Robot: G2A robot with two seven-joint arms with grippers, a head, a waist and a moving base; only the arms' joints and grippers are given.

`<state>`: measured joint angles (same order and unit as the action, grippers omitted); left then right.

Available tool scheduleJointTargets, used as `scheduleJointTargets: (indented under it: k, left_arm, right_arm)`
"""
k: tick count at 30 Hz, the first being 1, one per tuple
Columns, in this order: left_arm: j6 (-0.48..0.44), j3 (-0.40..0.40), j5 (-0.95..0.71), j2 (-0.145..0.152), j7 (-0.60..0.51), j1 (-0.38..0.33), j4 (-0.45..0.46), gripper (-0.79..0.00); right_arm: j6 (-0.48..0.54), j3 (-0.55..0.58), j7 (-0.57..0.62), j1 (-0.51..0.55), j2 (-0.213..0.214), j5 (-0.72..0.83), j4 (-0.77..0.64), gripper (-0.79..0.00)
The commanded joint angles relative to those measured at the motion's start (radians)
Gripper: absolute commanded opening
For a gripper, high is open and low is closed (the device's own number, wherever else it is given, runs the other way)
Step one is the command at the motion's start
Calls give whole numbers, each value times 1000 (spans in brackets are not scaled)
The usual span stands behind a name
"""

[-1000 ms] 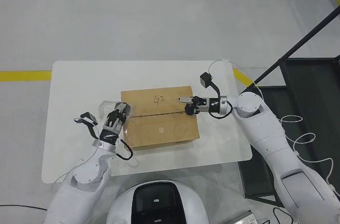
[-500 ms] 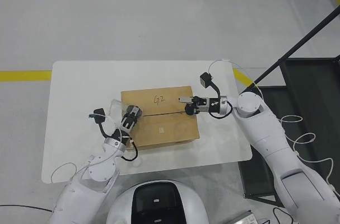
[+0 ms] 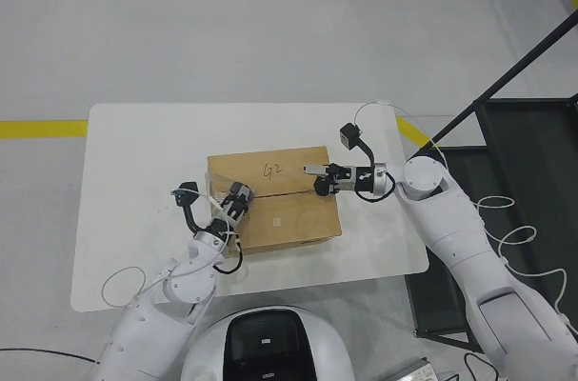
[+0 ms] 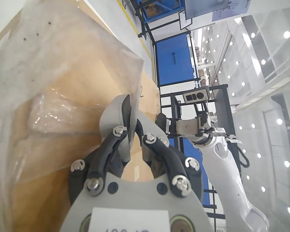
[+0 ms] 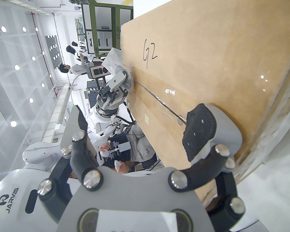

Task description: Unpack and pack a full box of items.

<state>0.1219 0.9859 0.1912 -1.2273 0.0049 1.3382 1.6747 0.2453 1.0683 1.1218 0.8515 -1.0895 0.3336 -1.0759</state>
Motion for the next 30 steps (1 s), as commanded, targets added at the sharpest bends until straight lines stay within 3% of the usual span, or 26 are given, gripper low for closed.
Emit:
scheduleJointTargets:
  k: [1,3,4,5,16,20,30]
  left_arm:
    - [0,-2,3,-3,2,-6,-7,-785]
    - [0,-5,6,-7,2,-13,-16,-785]
    - [-1,-7,8,-9,2,-15,-19,-471]
    - [-3,-8,11,-10,1,-17,-21,0]
    - [-161,18,-59,-21,8,7,-3,0]
    - [-208,27,-77,-25,12,11,-1,0]
    - [-182,-5,-25,-36,-59,-16,-8,0]
  right_arm:
    - [0,0,0,0,0,0,0,0]
    - [0,0,0,0,0,0,0,0]
    - [0,0,0,0,0,0,0,0]
    - [0,0,0,0,0,0,0,0]
    - [0,0,0,0,0,0,0,0]
    - [11,53,-53,30,13,8,-17,0]
    - [22,250,-81,183,66,55,-88,0]
